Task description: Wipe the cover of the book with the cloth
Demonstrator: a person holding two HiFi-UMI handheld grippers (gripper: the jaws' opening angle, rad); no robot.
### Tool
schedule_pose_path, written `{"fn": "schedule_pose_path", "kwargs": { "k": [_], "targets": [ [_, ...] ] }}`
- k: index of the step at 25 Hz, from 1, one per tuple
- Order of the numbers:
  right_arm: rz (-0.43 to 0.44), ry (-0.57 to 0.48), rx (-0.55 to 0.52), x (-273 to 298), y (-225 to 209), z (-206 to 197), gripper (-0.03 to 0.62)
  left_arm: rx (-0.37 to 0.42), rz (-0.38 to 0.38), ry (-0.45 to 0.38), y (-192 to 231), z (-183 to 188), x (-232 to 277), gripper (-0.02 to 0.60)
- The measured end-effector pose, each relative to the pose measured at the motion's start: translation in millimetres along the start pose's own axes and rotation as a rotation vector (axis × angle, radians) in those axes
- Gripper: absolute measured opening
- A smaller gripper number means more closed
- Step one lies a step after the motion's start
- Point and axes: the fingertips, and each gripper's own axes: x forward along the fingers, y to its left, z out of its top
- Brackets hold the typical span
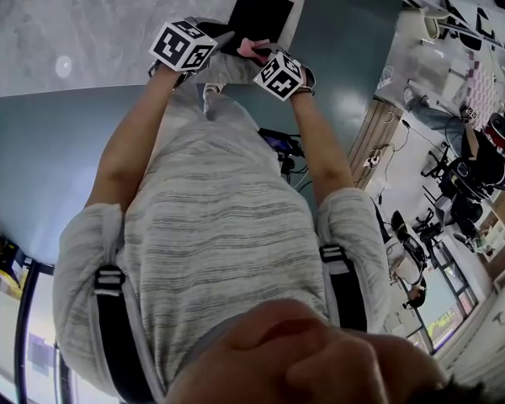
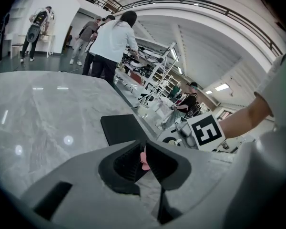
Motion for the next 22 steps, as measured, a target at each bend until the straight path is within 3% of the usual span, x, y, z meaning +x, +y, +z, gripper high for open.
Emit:
{"fn": "schedule_pose_path", "kwargs": {
  "k": [5, 7, 11, 16, 19, 22],
  "targets": [
    [0.209, -0.083, 0.123, -9, 26, 9, 0.063, -0.002, 0.002, -0.005, 1, 0, 4, 0.041],
    [0.205, -0.155, 0.158, -22, 12, 23, 0.063, -0.003, 0.003, -0.009, 0, 1, 5, 0.041],
    [-0.039, -0.228, 0.220, -42, -77, 41, 0.063, -0.008, 0.005, -0.015, 0, 3, 5, 0.041],
    [-0.323, -0.145, 0.258, -37, -173, 39, 0.063, -0.020, 0.005, -0.011, -4, -2, 0, 0.041],
    [-0.392, -0.091, 0.254, -30, -198, 44, 0.063, -0.028, 0.008, -0.010, -5, -6, -11, 0.041],
    [-0.388, -0.047, 0.186, -20, -202, 56, 0.063, -0.036, 0.008, -0.008, -7, -9, -21, 0.041]
  ]
}}
